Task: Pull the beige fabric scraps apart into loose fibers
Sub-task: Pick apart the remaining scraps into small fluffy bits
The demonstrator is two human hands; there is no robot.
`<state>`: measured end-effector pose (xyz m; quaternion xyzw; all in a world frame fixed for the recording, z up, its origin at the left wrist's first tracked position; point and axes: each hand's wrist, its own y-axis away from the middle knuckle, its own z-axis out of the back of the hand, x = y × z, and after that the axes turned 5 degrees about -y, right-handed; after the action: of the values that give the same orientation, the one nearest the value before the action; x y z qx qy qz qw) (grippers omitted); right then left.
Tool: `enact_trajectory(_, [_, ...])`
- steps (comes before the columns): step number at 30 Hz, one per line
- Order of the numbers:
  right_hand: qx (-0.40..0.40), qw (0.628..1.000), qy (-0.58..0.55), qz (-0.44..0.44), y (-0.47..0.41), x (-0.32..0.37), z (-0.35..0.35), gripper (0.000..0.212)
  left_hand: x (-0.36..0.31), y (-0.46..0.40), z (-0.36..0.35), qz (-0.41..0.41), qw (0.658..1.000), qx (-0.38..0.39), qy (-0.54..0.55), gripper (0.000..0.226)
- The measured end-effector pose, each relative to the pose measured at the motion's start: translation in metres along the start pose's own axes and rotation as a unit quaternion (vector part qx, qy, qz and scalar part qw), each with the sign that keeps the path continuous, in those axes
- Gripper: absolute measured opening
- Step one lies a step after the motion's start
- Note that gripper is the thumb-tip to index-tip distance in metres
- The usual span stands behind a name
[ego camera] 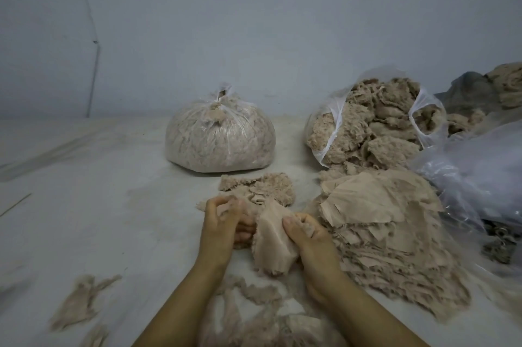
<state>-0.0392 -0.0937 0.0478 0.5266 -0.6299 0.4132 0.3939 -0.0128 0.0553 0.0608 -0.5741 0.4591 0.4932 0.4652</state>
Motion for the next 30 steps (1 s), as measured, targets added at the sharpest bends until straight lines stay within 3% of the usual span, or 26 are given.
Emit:
enact_trajectory(2, [0.018,1.0,0.002,0.012,0.002,0.0,-0.001,0.015,-0.002,0.009,-0.007,-0.018,0.997,0.063,-0.039,0.041])
enact_trajectory(4, [0.014,1.0,0.012,0.017,0.003,-0.002,-0.003,0.017,0.0,0.014,-0.014,-0.014,0.991,0.101,-0.084,0.035])
enact_trajectory(8, [-0.072,0.996,0.054,0.021,-0.003,-0.005,0.001,0.028,-0.003,0.01,-0.014,0.01,0.999,0.028,-0.023,0.022])
enact_trajectory(17, [-0.133,0.987,0.073,0.046,-0.01,-0.009,0.004,0.05,-0.008,0.004,-0.006,0.018,0.999,0.006,0.028,0.021])
enact_trajectory(24, [-0.166,0.981,0.098,0.035,-0.014,-0.011,0.018,0.045,-0.018,-0.002,0.012,0.01,0.993,0.013,0.12,0.023])
enact_trajectory(26, [-0.134,0.984,0.106,0.058,-0.011,-0.007,0.017,0.05,-0.02,0.001,0.012,0.023,0.994,0.063,0.082,0.022])
enact_trajectory(28, [-0.035,0.993,0.093,0.064,-0.006,-0.003,0.009,0.058,-0.021,0.007,0.003,0.055,0.987,0.13,0.076,0.023])
enact_trajectory(30, [0.074,0.994,0.076,0.028,-0.001,-0.002,-0.001,0.051,-0.022,0.014,-0.005,0.067,0.975,0.191,0.092,0.025])
